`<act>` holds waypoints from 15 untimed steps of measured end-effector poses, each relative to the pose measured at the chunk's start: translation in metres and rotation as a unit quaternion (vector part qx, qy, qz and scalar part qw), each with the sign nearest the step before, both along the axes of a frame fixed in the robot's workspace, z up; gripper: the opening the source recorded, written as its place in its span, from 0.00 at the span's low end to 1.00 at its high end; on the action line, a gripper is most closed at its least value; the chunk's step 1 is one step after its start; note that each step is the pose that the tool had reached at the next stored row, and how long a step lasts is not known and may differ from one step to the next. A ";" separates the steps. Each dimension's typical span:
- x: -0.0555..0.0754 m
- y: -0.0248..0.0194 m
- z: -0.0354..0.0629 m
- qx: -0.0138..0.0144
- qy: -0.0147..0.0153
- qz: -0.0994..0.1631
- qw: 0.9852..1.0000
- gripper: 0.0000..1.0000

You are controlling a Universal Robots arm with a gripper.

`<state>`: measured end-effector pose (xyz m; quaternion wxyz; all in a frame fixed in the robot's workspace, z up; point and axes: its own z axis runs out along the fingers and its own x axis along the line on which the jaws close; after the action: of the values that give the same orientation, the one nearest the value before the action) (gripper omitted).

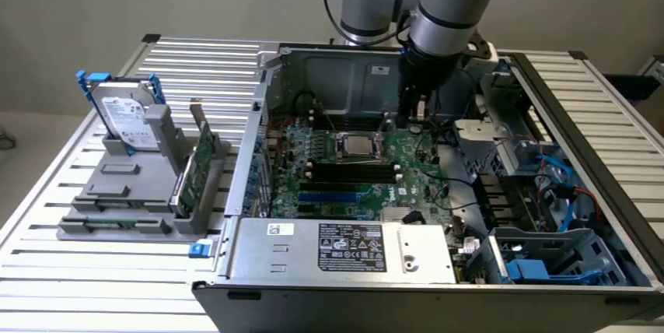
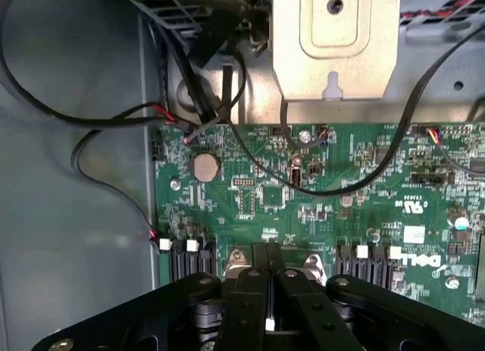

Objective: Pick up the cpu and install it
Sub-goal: 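Place the cpu into insertion slot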

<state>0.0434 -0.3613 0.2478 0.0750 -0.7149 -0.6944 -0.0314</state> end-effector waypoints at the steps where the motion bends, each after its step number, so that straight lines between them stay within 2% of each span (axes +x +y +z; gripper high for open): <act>1: 0.000 0.0000 0.0000 0.001 0.008 0.000 1.000 0.11; 5: 0.000 0.0000 0.0000 0.003 0.041 0.000 0.999 0.11; 6: 0.000 0.0000 0.0000 0.003 0.049 0.000 0.999 0.11; 7: 0.000 -0.0001 0.0001 0.003 0.051 0.000 0.999 0.11; 15: -0.017 0.0000 -0.0016 0.003 0.051 0.009 0.999 0.11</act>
<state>0.0259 -0.3613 0.2462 0.1127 -0.7090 -0.6962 0.0039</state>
